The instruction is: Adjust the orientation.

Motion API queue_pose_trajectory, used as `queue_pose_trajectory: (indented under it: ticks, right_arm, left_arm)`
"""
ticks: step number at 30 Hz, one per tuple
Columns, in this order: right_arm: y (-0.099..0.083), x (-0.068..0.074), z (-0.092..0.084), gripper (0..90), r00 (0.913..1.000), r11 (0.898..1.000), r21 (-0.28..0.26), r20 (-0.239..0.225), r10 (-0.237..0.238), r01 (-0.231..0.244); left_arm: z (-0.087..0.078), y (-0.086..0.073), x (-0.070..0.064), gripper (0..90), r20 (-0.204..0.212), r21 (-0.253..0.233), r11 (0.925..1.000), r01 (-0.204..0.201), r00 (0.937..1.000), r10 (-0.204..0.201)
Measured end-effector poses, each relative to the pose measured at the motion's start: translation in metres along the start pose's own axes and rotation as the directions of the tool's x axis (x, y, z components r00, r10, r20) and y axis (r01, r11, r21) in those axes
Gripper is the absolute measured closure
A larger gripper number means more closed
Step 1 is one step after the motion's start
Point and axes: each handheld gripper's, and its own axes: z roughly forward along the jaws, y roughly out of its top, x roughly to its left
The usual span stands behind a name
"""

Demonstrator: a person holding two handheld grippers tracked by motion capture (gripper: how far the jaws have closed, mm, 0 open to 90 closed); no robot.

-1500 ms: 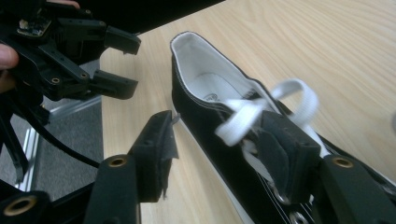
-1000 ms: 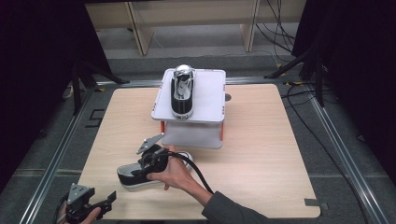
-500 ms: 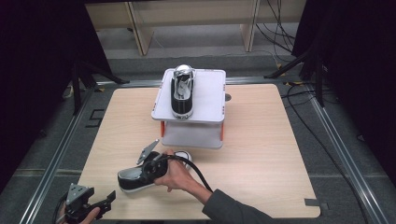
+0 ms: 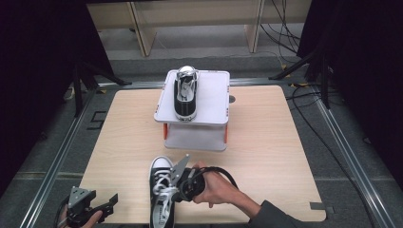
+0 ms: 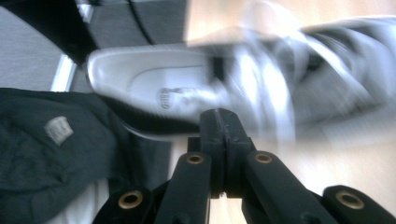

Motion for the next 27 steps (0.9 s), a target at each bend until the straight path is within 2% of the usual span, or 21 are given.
queue_pose_trajectory:
  ticks: [1, 2, 3, 4, 5, 6, 9, 10, 11, 14, 16, 17, 18, 21, 22, 23, 25, 27]
  right_arm:
    - [0.000, 0.000, 0.000, 90.0, 1.0000, 1.000, 0.000, 0.000, 0.000, 0.000]
    - [-0.003, -0.001, -0.004, 90.0, 0.9998, 1.000, -0.007, 0.007, 0.021, -0.021]
    - [-0.006, 0.000, -0.006, 90.0, 0.9980, 0.998, -0.016, -0.002, 0.062, -0.062]
    - [-0.009, 0.000, -0.005, 86.8, 0.9923, 0.990, -0.073, -0.018, 0.123, -0.124]
    - [-0.009, 0.000, -0.005, 86.8, 0.9923, 0.990, -0.073, -0.018, 0.123, -0.124]
    - [-0.009, 0.003, -0.005, 83.8, 0.9838, 0.978, -0.110, -0.043, 0.174, -0.178]
    - [-0.007, 0.006, -0.009, 75.9, 0.9684, 0.949, -0.200, 0.002, 0.250, -0.244]
    - [-0.005, 0.008, -0.009, 67.1, 0.9532, 0.927, -0.242, 0.027, 0.301, -0.286]
    - [-0.005, 0.008, -0.009, 67.1, 0.9532, 0.927, -0.242, 0.027, 0.301, -0.286]
    - [-0.001, 0.013, -0.004, 56.7, 0.9340, 0.905, -0.265, 0.043, 0.355, -0.332]
    - [0.003, 0.017, 0.001, 50.4, 0.9276, 0.906, -0.264, 0.085, 0.364, -0.331]
    - [0.006, 0.022, 0.008, 47.9, 0.9172, 0.905, -0.255, 0.122, 0.379, -0.340]
    - [0.006, 0.022, 0.008, 47.9, 0.9172, 0.905, -0.255, 0.122, 0.379, -0.340]
    - [0.008, 0.023, 0.018, 43.2, 0.9057, 0.906, -0.229, 0.152, 0.396, -0.357]
    - [0.009, 0.023, 0.021, 40.8, 0.8998, 0.904, -0.219, 0.163, 0.404, -0.367]
    - [0.010, 0.023, 0.025, 39.5, 0.8914, 0.897, -0.220, 0.167, 0.421, -0.383]
    - [0.012, 0.022, 0.031, 36.8, 0.8870, 0.893, -0.211, 0.161, 0.433, -0.397]
    - [0.013, 0.021, 0.037, 35.6, 0.8844, 0.895, -0.205, 0.175, 0.433, -0.397]
  left_arm:
    - [0.001, 0.000, 0.000, 16.6, 0.003, -0.004, 1.0000, -0.004, 1.0000, 0.004]
    - [0.001, 0.000, 0.000, 16.6, 0.002, 0.003, 1.0000, -0.007, 1.0000, 0.007]
    - [0.001, 0.000, -0.001, 16.6, 0.004, -0.004, 1.0000, -0.009, 1.0000, 0.009]
    - [0.001, 0.000, -0.001, 16.6, 0.008, -0.003, 0.9999, -0.013, 0.9999, 0.013]
    - [0.001, 0.001, -0.001, 16.6, 0.005, 0.003, 0.9999, -0.014, 0.9999, 0.014]
    - [0.001, 0.000, -0.001, 16.6, 0.004, 0.000, 0.9999, -0.014, 0.9999, 0.014]
    - [0.001, 0.000, 0.000, 16.6, 0.005, 0.001, 1.0000, -0.005, 1.0000, 0.005]
    - [0.001, 0.000, 0.000, 16.6, 0.006, 0.002, 1.0000, -0.005, 1.0000, 0.005]
    - [0.001, 0.000, 0.000, 16.6, 0.006, 0.002, 1.0000, -0.006, 1.0000, 0.005]
    - [0.001, 0.000, 0.000, 16.6, 0.006, 0.000, 1.0000, -0.008, 1.0000, 0.008]
    - [0.001, 0.000, -0.001, 16.6, 0.004, 0.002, 1.0000, -0.003, 1.0000, 0.003]
    - [0.001, 0.000, 0.000, 16.6, 0.008, 0.000, 0.9999, -0.011, 0.9999, 0.011]
    - [0.001, 0.000, 0.000, 16.6, 0.006, 0.000, 0.9999, -0.011, 0.9999, 0.011]
    - [0.001, 0.000, 0.000, 16.6, 0.008, -0.001, 0.9999, -0.011, 0.9999, 0.011]
    - [0.001, 0.000, 0.000, 16.6, 0.009, -0.003, 1.0000, -0.010, 0.9999, 0.010]
    - [0.001, 0.000, 0.000, 16.6, 0.009, -0.003, 1.0000, -0.009, 0.9999, 0.009]
    - [0.001, 0.000, 0.000, 16.6, 0.005, -0.001, 1.0000, -0.005, 1.0000, 0.005]
    - [0.001, 0.000, 0.000, 16.6, 0.005, -0.001, 1.0000, -0.006, 1.0000, 0.006]
